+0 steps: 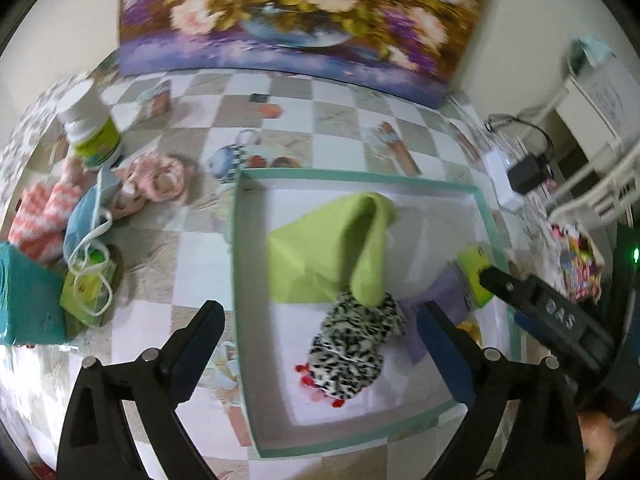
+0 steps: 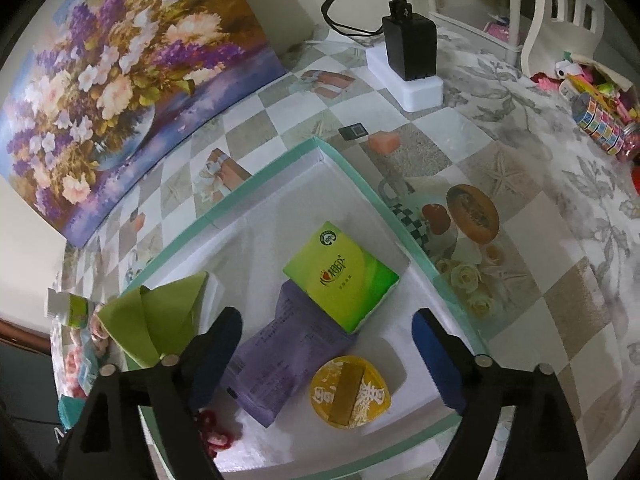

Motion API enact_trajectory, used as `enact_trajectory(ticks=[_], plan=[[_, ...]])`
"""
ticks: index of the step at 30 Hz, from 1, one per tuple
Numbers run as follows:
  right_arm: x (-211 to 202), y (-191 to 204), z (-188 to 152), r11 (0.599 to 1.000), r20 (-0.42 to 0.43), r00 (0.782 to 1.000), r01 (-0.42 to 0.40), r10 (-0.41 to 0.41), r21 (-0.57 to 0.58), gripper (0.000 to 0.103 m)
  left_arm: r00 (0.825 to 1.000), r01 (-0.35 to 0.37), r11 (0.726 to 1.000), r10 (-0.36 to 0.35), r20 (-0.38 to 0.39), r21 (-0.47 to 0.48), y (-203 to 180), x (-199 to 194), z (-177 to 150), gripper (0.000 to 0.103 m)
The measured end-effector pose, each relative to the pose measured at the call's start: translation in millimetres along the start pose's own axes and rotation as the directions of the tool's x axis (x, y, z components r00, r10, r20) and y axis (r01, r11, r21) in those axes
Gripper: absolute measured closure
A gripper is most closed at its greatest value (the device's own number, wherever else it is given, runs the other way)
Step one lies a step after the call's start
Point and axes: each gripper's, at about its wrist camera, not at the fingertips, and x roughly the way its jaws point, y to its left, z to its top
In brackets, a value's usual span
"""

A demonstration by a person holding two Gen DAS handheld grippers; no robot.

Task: Organize soft objects
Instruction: 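Move both tools back over the pink-white zigzag cloth beside the tray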

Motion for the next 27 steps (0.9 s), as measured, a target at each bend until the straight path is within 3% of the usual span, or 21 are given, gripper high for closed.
enact_trajectory(ticks=[3, 11, 16, 20, 27], plan=[[0.2, 1.6, -2.1, 1.0, 0.006, 1.0, 0.013, -0.013, -0.007, 0.0, 1.0, -0.01, 0.998, 0.01, 0.003, -0.057, 15.2, -2.1, 4.1, 0.006], [0.6, 18.1, -10.9, 0.995, -0.001, 0.997, 0.076, -0.076, -0.066, 0.0, 0.999, -0.047, 0.981, 0.045, -0.016, -0.187, 57.2, -5.4, 12.3, 0.006], [-13.7, 37.1, -14.9, 0.993, 0.028, 0.998, 0.051, -0.049, -0.106, 0.0, 0.994, -0.111, 0.971, 0.111, -0.013, -0.214, 76.8, -16.6, 18.2, 0.006], [-31.5, 50.0, -17.2, 0.993, 0.075, 0.997, 0.03, -0.021, -0.112, 0.0, 0.981, -0.189, 0.951, 0.194, -0.002, -0.245, 99.7, -30.0, 23.9, 0.006], [-46.5, 84.3, -28.8, 0.984, 0.093, 0.995, -0.008, 0.025, -0.177, 0.0, 0.942, -0.321, 0.888, 0.337, -0.01, -0.331, 149.6, -53.1, 26.8, 0.006]])
